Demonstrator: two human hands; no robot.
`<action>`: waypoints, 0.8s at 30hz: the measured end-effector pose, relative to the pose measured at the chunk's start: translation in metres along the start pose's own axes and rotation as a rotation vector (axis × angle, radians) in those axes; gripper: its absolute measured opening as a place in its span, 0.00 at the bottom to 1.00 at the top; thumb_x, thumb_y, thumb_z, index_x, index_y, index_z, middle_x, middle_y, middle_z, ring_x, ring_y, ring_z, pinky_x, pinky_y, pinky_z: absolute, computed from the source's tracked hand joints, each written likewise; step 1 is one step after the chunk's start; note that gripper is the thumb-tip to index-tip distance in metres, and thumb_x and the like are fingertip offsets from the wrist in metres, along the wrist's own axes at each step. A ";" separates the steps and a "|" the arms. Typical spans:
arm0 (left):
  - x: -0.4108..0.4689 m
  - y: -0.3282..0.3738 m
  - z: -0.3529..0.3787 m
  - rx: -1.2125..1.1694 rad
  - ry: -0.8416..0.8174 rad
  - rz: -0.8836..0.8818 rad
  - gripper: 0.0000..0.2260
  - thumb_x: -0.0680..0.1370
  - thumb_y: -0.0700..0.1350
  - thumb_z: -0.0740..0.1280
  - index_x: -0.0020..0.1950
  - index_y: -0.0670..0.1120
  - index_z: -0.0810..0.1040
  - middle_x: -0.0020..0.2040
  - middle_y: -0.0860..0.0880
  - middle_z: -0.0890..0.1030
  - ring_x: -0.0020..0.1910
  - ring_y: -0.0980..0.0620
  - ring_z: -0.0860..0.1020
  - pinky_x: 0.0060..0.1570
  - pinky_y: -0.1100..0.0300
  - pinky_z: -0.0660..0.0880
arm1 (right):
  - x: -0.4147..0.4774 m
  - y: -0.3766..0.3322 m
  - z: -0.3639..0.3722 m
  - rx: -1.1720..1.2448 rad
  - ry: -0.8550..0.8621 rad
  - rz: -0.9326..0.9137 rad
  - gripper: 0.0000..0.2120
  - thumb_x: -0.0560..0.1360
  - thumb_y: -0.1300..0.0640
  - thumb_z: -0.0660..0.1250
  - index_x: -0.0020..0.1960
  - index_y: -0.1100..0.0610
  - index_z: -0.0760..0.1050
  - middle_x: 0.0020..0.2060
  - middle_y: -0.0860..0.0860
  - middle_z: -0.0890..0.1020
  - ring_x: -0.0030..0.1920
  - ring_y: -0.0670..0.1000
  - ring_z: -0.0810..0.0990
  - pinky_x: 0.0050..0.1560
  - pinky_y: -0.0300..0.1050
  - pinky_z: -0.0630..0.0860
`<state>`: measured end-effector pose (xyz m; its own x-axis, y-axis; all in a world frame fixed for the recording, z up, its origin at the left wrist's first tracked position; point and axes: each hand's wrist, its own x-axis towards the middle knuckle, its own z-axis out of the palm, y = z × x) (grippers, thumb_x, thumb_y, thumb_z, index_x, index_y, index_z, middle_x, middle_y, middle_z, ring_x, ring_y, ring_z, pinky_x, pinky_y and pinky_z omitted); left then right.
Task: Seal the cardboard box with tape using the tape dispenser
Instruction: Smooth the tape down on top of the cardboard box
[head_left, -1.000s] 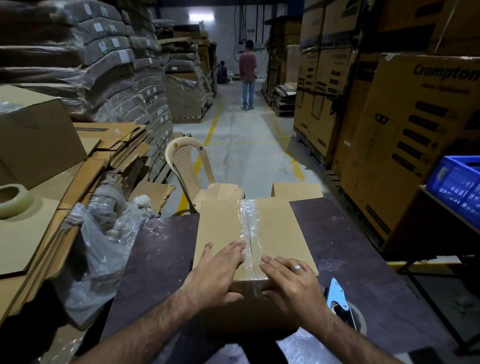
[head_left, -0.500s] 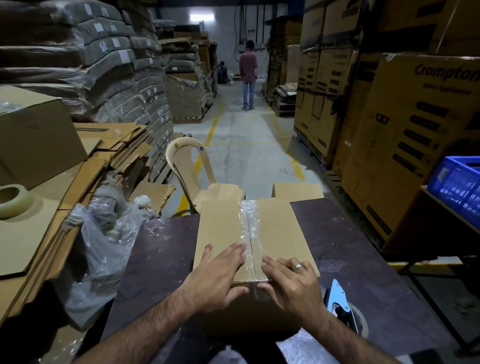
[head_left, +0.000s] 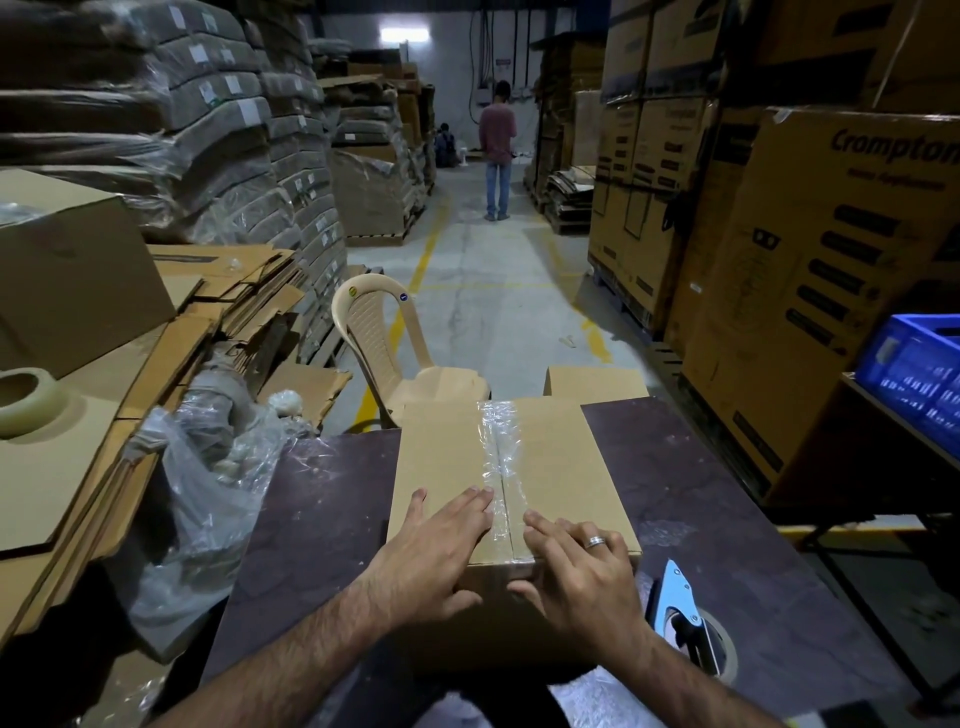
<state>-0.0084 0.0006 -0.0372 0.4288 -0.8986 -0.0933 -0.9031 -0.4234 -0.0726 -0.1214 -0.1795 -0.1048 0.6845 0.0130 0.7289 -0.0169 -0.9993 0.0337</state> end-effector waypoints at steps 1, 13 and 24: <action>0.001 0.000 0.000 0.019 -0.012 0.002 0.37 0.75 0.58 0.67 0.76 0.46 0.52 0.79 0.48 0.42 0.78 0.51 0.42 0.73 0.35 0.46 | -0.002 0.000 0.002 -0.014 -0.019 0.000 0.25 0.71 0.32 0.64 0.52 0.52 0.81 0.60 0.45 0.81 0.47 0.51 0.81 0.46 0.47 0.65; 0.001 0.000 -0.002 -0.016 0.002 -0.013 0.39 0.72 0.55 0.72 0.75 0.46 0.54 0.79 0.48 0.43 0.78 0.51 0.43 0.73 0.36 0.46 | 0.008 -0.006 -0.005 0.014 0.013 0.022 0.19 0.73 0.37 0.65 0.47 0.52 0.80 0.57 0.46 0.82 0.43 0.51 0.79 0.41 0.47 0.66; -0.001 0.000 -0.001 -0.008 0.009 -0.015 0.40 0.72 0.57 0.71 0.76 0.46 0.53 0.79 0.49 0.42 0.78 0.52 0.42 0.73 0.37 0.46 | -0.002 -0.008 -0.005 0.043 -0.097 0.061 0.25 0.66 0.36 0.69 0.55 0.52 0.77 0.62 0.47 0.79 0.53 0.52 0.81 0.51 0.49 0.66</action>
<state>-0.0084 0.0012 -0.0358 0.4423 -0.8930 -0.0833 -0.8966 -0.4380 -0.0658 -0.1264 -0.1709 -0.1035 0.7503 -0.0493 0.6593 -0.0307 -0.9987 -0.0397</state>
